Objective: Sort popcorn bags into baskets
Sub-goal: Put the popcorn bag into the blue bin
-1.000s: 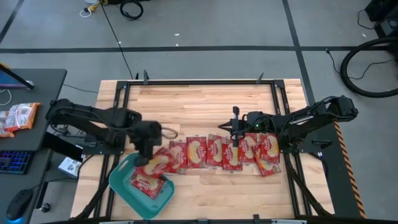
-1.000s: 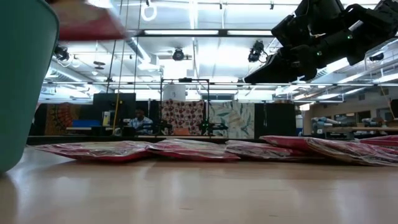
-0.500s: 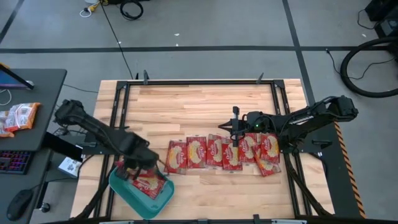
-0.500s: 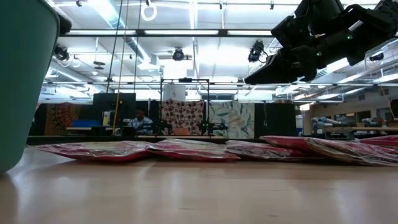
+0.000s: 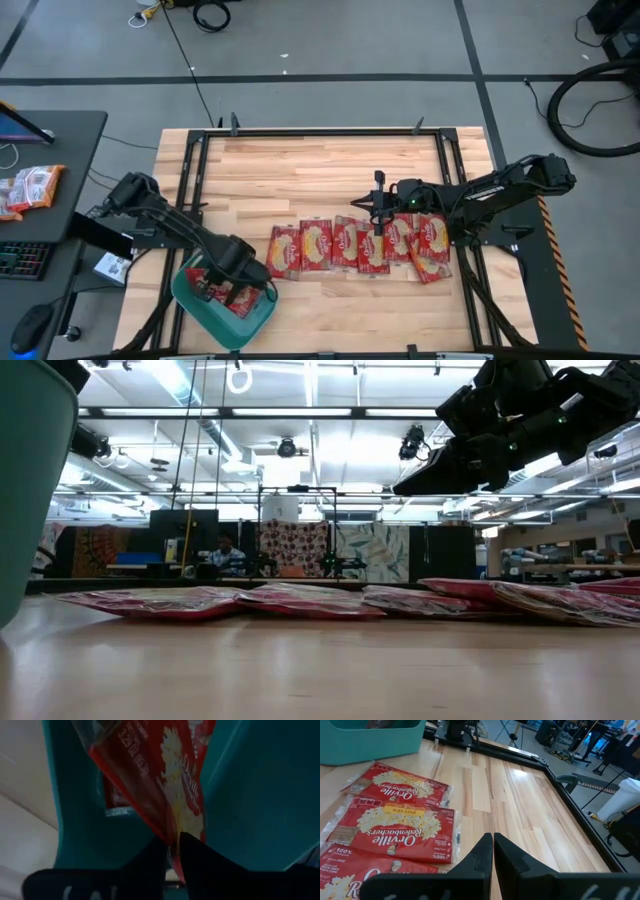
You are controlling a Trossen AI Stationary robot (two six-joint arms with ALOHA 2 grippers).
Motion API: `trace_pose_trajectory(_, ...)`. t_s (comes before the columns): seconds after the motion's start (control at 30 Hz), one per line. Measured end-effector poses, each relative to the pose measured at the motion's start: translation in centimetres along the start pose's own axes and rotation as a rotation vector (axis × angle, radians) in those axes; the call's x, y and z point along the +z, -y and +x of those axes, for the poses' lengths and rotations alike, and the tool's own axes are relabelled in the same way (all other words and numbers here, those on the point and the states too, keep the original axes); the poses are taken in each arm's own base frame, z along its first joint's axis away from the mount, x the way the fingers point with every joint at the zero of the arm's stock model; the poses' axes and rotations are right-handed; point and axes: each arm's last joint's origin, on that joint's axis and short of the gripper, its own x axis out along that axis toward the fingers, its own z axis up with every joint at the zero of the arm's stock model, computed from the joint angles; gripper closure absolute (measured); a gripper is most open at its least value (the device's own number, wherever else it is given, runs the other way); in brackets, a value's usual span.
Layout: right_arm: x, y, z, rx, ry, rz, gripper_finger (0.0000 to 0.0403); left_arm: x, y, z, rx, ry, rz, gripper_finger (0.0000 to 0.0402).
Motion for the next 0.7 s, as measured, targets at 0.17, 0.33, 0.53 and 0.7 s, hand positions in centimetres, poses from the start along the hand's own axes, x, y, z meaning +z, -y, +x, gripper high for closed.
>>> trace_pose_trajectory(0.17,0.0,0.0,0.0,0.000,-0.001,0.000,0.0383,0.4,-0.5,-1.0,0.026,0.053,-0.009,0.0309)
trace_pose_trajectory(0.33,0.0,0.0,0.0,0.000,-0.001,0.000,0.0383,0.9,-1.0,-3.4,0.075,0.133,-0.027,0.0270)
trace_pose_trajectory(0.53,0.0,0.0,0.0,0.000,-0.001,0.000,0.0383,1.6,-2.0,-6.1,0.202,0.275,-0.066,0.0251)
trace_pose_trajectory(0.7,0.0,0.0,0.0,0.000,-0.001,0.000,0.0383,2.6,-3.8,-7.0,0.294,0.416,-0.142,0.0257)
